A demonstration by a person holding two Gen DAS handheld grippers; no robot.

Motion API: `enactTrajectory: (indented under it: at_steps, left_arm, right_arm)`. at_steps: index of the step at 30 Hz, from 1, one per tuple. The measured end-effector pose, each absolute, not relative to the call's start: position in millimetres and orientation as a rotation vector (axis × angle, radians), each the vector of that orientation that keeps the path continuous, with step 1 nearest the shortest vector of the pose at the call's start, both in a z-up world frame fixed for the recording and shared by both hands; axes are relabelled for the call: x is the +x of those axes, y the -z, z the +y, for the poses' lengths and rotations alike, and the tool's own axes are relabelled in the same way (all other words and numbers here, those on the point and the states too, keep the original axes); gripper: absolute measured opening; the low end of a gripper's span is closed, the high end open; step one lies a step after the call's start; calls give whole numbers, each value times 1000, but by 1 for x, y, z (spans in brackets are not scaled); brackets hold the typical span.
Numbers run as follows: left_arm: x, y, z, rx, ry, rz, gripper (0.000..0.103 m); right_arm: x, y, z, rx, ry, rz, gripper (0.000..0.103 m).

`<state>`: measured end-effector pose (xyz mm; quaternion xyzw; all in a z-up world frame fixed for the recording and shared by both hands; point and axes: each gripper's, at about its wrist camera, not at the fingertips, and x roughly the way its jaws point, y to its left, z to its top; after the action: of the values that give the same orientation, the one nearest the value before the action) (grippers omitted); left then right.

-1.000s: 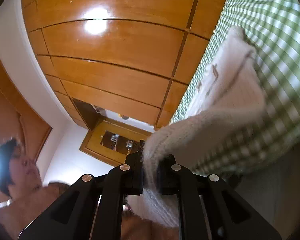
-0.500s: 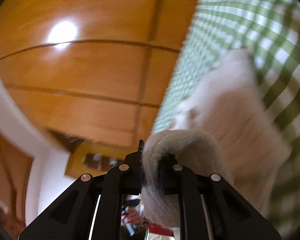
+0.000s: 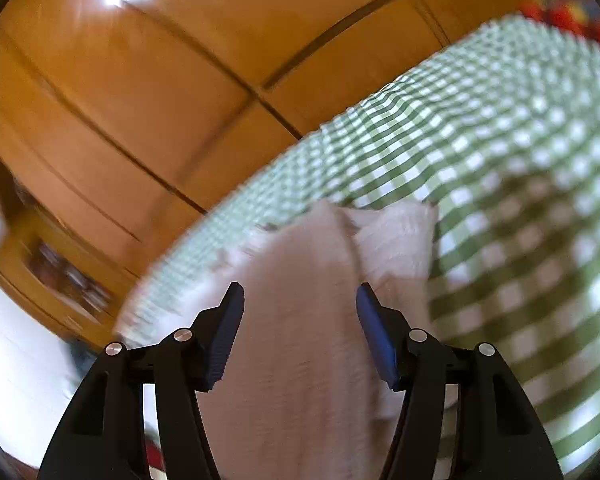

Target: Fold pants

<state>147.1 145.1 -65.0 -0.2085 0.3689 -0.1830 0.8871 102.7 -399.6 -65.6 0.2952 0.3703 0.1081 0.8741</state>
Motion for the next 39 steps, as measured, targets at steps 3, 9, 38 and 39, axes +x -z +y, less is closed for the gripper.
enactTrajectory:
  at_steps: [3, 9, 38, 39]
  left_arm:
    - [163, 67, 135, -387, 386, 827, 78]
    - [189, 75, 129, -447, 377, 901, 71]
    - [165, 87, 98, -259, 201, 777, 65]
    - [158, 83, 100, -266, 199, 760, 68]
  right_arm:
    - [123, 68, -391, 509, -213, 826, 58]
    - [150, 75, -380, 391, -222, 930, 55]
    - [148, 100, -350, 233, 21, 763, 12]
    - [148, 99, -351, 247, 18, 762, 15]
